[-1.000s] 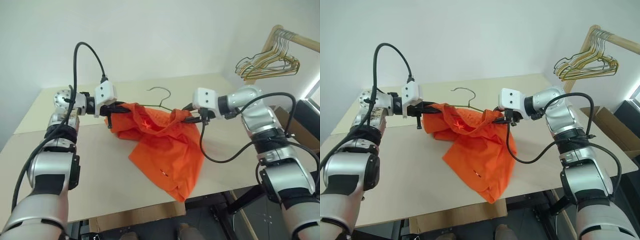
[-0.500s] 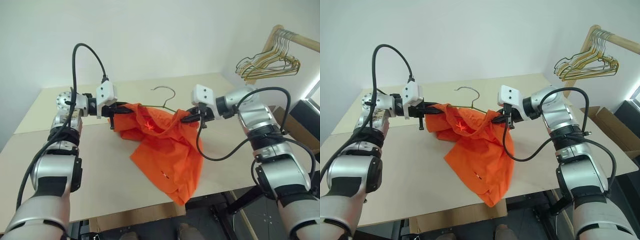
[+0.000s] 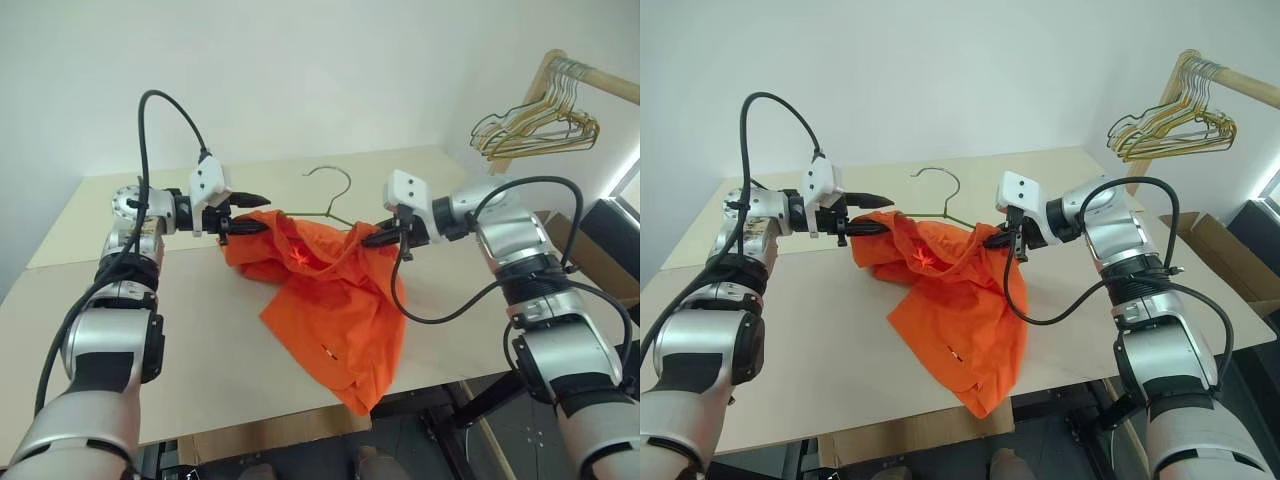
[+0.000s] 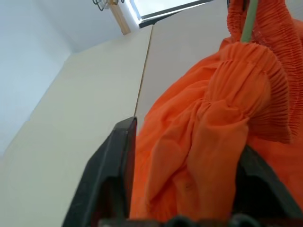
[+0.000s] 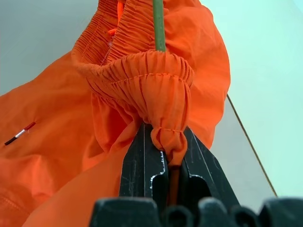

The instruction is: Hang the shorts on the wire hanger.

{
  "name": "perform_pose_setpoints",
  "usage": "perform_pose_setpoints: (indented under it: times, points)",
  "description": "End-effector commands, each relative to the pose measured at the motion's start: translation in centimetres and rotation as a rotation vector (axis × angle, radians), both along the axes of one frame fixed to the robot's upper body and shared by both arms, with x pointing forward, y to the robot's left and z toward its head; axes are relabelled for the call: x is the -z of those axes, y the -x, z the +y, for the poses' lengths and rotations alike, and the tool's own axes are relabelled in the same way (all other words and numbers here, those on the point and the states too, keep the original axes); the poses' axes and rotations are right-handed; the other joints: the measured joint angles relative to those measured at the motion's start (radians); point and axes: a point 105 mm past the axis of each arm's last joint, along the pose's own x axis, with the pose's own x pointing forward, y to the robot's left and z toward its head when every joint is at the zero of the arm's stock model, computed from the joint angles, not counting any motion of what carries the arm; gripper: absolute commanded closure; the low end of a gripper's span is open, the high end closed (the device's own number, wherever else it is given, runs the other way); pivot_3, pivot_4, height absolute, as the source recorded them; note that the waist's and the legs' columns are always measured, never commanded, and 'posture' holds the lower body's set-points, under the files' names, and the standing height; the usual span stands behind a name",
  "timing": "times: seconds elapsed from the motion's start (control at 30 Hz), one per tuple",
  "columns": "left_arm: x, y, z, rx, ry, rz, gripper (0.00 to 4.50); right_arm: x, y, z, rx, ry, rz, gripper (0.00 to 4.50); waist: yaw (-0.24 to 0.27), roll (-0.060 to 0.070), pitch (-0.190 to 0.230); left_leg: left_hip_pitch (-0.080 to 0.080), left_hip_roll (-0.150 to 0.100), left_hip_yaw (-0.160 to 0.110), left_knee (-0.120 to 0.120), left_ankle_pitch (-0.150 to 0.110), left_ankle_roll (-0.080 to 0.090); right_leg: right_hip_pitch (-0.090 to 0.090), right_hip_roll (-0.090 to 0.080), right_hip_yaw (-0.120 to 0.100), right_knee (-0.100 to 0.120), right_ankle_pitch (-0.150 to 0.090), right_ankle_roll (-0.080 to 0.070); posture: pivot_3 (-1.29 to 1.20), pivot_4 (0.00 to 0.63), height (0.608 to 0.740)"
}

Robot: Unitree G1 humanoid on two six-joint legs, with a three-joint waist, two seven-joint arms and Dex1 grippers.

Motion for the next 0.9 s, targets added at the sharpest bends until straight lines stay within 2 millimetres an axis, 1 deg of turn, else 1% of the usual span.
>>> perform_pose_setpoints:
  times: [0.03, 0.1, 0.13, 0.27, 0.33, 0.43, 0.5, 0.67, 0.77, 0.9]
  points:
    - [-3.3, 0.4, 1.1, 0.014, 0.036, -0.100, 0.94, -1.3, 0.3, -1.0, 0.038, -0.057, -0.015, 4.50, -0.001, 0.000, 0.000, 0.000, 0.000, 0.000, 0.000, 0.000, 0.000, 0.000, 0.000, 0.000, 0.000, 0.000, 0.000, -0.05, 0.000, 0.740]
    - [-3.6, 0.6, 1.7, 0.008, 0.040, -0.108, 0.26, -1.1, 0.4, -1.7, 0.073, -0.078, 0.005, 4.50, -0.001, 0.000, 0.000, 0.000, 0.000, 0.000, 0.000, 0.000, 0.000, 0.000, 0.000, 0.000, 0.000, 0.000, 0.000, -0.05, 0.000, 0.740]
    - [-3.8, 0.6, 2.0, 0.001, 0.044, -0.111, 0.05, -0.9, 0.4, -2.0, 0.094, -0.083, 0.013, 4.50, -0.001, 0.000, 0.000, 0.000, 0.000, 0.000, 0.000, 0.000, 0.000, 0.000, 0.000, 0.000, 0.000, 0.000, 0.000, -0.05, 0.000, 0.740]
    - [-4.8, 0.7, 2.9, -0.029, 0.080, -0.141, 0.05, -0.2, 0.4, -3.6, 0.185, -0.118, 0.040, 4.50, -0.002, 0.000, 0.000, 0.001, 0.000, 0.000, 0.000, 0.000, 0.000, 0.000, 0.000, 0.000, 0.000, 0.000, 0.000, -0.08, 0.000, 0.740]
    - [-5.0, 0.9, 3.3, -0.034, 0.097, -0.144, 0.05, 0.0, 0.6, -4.2, 0.225, -0.141, 0.051, 4.50, -0.003, 0.000, 0.000, 0.001, 0.000, 0.000, 0.000, 0.000, 0.000, 0.000, 0.000, 0.000, 0.000, 0.000, 0.000, -0.08, 0.000, 0.740]
    - [-4.8, 0.9, 3.6, -0.050, 0.116, -0.146, 0.05, 0.2, 0.6, -5.2, 0.307, -0.167, 0.069, 4.50, -0.006, 0.000, 0.000, 0.000, 0.000, 0.000, 0.000, 0.000, 0.000, 0.000, 0.000, 0.000, 0.000, 0.000, 0.000, -0.10, 0.000, 0.740]
    - [-4.5, 1.2, 3.5, -0.040, 0.118, -0.135, 0.05, 0.2, 0.5, -6.0, 0.402, -0.200, 0.113, 4.50, -0.012, 0.000, 0.000, 0.000, 0.000, 0.000, 0.000, 0.000, 0.000, 0.000, 0.000, 0.000, 0.000, 0.000, 0.000, -0.10, 0.000, 0.740]
    - [-4.5, 2.7, 2.6, 0.035, 0.218, -0.132, 0.05, 0.2, 0.7, -8.3, 0.642, -0.254, 0.145, 4.50, -0.023, 0.000, 0.000, 0.000, 0.001, 0.000, 0.000, 0.000, 0.000, 0.000, 0.000, 0.000, 0.000, 0.000, 0.000, -0.12, 0.000, 0.740]
    - [-4.3, 4.1, 1.7, 0.080, 0.241, -0.132, 0.05, 0.0, 0.5, -10.8, 0.864, -0.296, 0.182, 4.50, -0.027, 0.000, 0.000, 0.000, 0.001, 0.000, 0.000, 0.000, 0.000, 0.000, -0.001, 0.001, 0.000, 0.000, 0.000, -0.13, 0.000, 0.740]
    - [-4.5, 5.9, 0.4, 0.130, 0.317, -0.126, 0.05, -0.2, 1.4, -13.8, 1.076, -0.315, 0.181, 4.50, -0.029, 0.000, 0.000, 0.001, 0.001, -0.001, 0.000, 0.000, 0.000, 0.000, -0.001, 0.001, 0.000, 0.000, 0.000, -0.15, 0.000, 0.740]
